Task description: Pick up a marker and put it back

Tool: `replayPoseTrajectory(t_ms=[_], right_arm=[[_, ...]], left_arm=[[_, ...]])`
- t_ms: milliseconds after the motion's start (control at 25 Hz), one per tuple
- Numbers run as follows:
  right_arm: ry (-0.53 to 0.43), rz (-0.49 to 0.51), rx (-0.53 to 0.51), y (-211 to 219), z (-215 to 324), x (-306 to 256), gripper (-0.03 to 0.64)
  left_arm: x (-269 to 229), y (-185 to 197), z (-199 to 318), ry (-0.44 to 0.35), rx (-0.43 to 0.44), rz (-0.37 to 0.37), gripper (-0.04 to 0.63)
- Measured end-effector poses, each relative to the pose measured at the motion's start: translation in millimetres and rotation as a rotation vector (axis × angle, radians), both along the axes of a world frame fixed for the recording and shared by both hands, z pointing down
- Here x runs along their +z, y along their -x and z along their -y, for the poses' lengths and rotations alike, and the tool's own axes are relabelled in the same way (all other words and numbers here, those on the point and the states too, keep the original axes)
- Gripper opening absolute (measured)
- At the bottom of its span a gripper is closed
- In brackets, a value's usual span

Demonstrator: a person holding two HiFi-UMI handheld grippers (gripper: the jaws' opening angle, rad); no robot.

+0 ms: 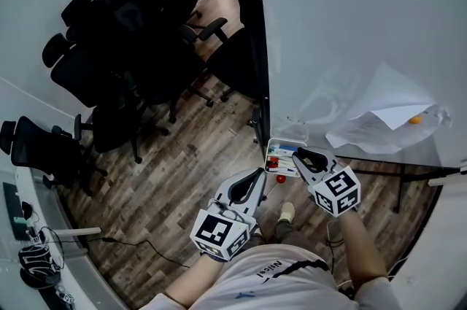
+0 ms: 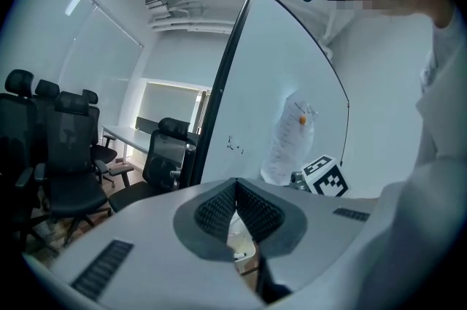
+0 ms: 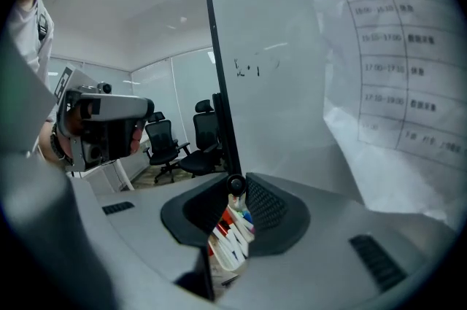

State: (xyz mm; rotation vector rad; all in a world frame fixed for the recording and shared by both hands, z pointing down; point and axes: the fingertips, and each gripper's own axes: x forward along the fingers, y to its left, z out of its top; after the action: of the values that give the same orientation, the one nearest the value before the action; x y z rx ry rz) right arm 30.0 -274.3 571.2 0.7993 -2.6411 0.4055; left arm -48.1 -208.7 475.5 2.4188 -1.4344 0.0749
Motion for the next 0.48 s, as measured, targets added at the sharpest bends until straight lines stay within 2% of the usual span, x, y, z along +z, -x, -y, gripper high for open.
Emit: replayPoseTrajectory(t_ms=[240,480], right_arm=[[0.036,-0.022,-0.028,6.9,6.6,29.2,0.080],[0.046,-0.092,-0.037,2.6,6.7,52.8,0.095]], left_arm=[[8.5,3.2,2.6,0.015,-0.025,0.005,0.011],[11.8,1.9,5.9,0.025,-0.027,0.002,0.011]])
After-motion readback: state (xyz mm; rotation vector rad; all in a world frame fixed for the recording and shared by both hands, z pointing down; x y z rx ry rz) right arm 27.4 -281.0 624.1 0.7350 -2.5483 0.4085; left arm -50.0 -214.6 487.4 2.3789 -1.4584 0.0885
